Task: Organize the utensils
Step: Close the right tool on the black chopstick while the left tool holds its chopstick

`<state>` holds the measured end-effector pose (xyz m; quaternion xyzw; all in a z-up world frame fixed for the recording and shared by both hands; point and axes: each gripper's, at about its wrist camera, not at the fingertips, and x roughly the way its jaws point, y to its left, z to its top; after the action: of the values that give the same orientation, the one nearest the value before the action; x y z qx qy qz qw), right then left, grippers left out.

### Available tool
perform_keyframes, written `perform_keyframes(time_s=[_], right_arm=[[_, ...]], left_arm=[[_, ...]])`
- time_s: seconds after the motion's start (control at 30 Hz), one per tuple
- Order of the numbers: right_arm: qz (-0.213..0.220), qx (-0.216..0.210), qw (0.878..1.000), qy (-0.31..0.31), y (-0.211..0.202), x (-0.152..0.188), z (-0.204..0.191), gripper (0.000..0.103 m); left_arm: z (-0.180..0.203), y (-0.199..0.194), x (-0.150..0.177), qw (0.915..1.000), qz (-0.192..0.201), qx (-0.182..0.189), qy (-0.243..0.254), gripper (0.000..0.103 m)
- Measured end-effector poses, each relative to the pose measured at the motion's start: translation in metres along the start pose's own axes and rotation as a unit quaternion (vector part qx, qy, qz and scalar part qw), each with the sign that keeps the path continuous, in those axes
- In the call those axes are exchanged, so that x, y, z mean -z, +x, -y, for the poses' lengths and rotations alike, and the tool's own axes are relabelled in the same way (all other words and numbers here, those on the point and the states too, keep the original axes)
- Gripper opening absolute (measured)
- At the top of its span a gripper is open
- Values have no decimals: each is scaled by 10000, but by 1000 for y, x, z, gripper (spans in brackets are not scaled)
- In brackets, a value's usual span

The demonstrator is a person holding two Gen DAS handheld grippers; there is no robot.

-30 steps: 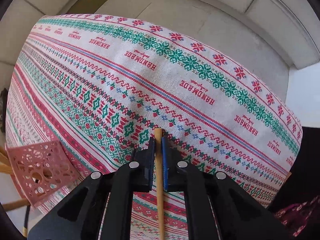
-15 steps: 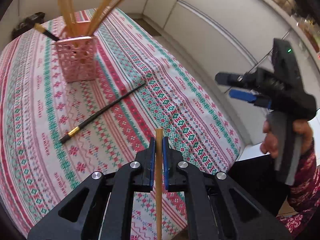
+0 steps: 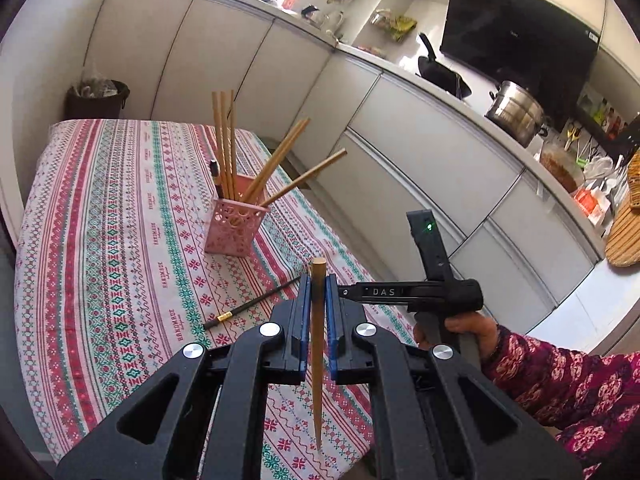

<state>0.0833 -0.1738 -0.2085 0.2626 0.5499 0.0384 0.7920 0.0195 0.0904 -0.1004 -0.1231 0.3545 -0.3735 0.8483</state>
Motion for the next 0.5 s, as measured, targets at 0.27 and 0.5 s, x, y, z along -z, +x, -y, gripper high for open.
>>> perform_keyframes(time_s=[0.27,0.5], right_arm=[[-465,68,9816,1851,45,-38,11,24],[-267,942,9767,1910,74,-56,-9,23]], left_arm=[[5,-39,-5,9989,446,119,-77,6],[11,-48,-8,9973,650,351,17,6]])
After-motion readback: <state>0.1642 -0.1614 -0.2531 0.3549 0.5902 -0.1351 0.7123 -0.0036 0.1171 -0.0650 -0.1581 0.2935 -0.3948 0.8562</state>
